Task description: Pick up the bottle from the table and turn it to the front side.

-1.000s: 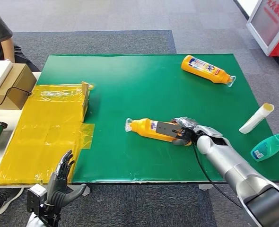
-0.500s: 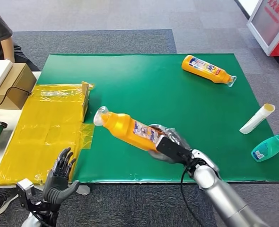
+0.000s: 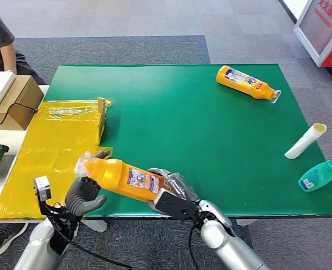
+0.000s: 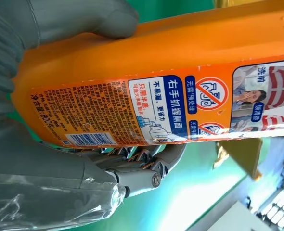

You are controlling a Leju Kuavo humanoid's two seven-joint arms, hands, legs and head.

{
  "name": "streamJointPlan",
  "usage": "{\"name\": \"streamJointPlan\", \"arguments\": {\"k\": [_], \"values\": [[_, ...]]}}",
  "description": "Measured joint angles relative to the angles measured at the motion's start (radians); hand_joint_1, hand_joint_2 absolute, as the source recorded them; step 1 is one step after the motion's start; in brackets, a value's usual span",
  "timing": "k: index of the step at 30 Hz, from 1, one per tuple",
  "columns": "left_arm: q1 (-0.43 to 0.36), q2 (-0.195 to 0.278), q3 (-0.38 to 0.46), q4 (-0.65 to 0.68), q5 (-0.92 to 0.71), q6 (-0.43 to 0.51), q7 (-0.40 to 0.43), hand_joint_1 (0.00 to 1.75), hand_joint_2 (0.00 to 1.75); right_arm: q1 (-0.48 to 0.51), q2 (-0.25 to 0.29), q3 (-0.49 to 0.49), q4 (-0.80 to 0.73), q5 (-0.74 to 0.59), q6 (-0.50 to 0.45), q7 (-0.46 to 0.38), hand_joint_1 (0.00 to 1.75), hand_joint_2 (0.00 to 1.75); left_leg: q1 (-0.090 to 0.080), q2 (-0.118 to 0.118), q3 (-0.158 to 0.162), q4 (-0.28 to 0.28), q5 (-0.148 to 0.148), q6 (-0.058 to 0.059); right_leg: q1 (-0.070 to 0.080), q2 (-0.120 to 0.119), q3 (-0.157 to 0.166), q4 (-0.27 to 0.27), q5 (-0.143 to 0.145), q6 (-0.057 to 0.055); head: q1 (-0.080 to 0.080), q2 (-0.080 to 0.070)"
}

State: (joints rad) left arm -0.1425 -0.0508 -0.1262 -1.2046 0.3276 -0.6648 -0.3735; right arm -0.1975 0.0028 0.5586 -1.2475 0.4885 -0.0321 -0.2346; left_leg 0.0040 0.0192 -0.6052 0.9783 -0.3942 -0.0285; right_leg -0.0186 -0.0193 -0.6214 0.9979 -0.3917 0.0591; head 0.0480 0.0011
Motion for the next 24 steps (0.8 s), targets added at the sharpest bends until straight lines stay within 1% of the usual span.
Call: {"name": "streamJointPlan", "arguments": {"k": [5, 6, 9, 10, 18, 19, 22, 23, 24], "values": [[-0.035, 0.032, -0.066, 0.008, 0.009, -0.006, 0.014, 0.0, 1.75, -0.018, 0.023, 0.042, 0.045, 0.03, -0.006, -0.004, 1.75, 1.75, 0.0, 0.0, 0.0, 0.0, 0.0, 0.0, 0.0, 0.0, 0.0, 0.0, 0.0, 0.0, 0.0, 0.0], [-0.037, 0.035, -0.073, 0.01, 0.01, -0.005, 0.014, 0.22, 1.75, -0.021, 0.026, 0.047, 0.049, 0.031, -0.007, -0.004, 1.75, 1.75, 0.0, 0.0, 0.0, 0.0, 0.0, 0.0, 0.0, 0.0, 0.0, 0.0, 0.0, 0.0, 0.0, 0.0], [-0.042, 0.044, -0.09, 0.016, 0.018, -0.008, 0.013, 1.53, 1.75, -0.028, 0.029, 0.057, 0.059, 0.032, -0.007, -0.004, 1.75, 1.75, 0.0, 0.0, 0.0, 0.0, 0.0, 0.0, 0.0, 0.0, 0.0, 0.0, 0.0, 0.0, 0.0, 0.0], [-0.043, 0.047, -0.096, 0.018, 0.019, -0.009, 0.012, 1.75, 1.75, -0.03, 0.029, 0.06, 0.061, 0.031, -0.008, -0.003, 1.75, 1.75, 0.0, 0.0, 0.0, 0.0, 0.0, 0.0, 0.0, 0.0, 0.0, 0.0, 0.0, 0.0, 0.0, 0.0], [-0.048, 0.066, -0.125, 0.023, -0.012, 0.021, -0.003, 1.75, 1.75, -0.038, 0.03, 0.067, 0.074, 0.026, -0.015, 0.004, 1.75, 1.75, 0.0, 0.0, 0.0, 0.0, 0.0, 0.0, 0.0, 0.0, 0.0, 0.0, 0.0, 0.0, 0.0, 0.0], [-0.049, 0.067, -0.128, 0.023, -0.015, 0.025, -0.004, 1.75, 1.75, -0.038, 0.03, 0.068, 0.074, 0.026, -0.016, 0.005, 1.59, 1.75, 0.0, 0.0, 0.0, 0.0, 0.0, 0.0, 0.0, 0.0, 0.0, 0.0, 0.0, 0.0, 0.0, 0.0], [-0.052, 0.07, -0.137, 0.021, -0.044, 0.055, -0.005, 1.75, 1.75, -0.038, 0.03, 0.071, 0.076, 0.026, -0.018, 0.007, 0.28, 1.75, 0.0, 0.0, 0.0, 0.0, 0.0, 0.0, 0.0, 0.0, 0.0, 0.0, 0.0, 0.0, 0.0, 0.0], [-0.053, 0.072, -0.142, 0.018, -0.07, 0.077, -0.006, 1.75, 1.75, -0.037, 0.03, 0.071, 0.076, 0.026, -0.021, 0.009, 0.0, 1.75, 0.0, 0.0, 0.0, 0.0, 0.0, 0.0, 0.0, 0.0, 0.0, 0.0, 0.0, 0.0, 0.0, 0.0], [-0.054, 0.074, -0.15, 0.011, -0.113, 0.111, -0.007, 1.75, 1.75, -0.037, 0.03, 0.071, 0.076, 0.025, -0.028, 0.011, 0.0, 1.75, 0.0, 0.0, 0.0, 0.0, 0.0, 0.0, 0.0, 0.0, 0.0, 0.0, 0.0, 0.0, 0.0, 0.0]]}}
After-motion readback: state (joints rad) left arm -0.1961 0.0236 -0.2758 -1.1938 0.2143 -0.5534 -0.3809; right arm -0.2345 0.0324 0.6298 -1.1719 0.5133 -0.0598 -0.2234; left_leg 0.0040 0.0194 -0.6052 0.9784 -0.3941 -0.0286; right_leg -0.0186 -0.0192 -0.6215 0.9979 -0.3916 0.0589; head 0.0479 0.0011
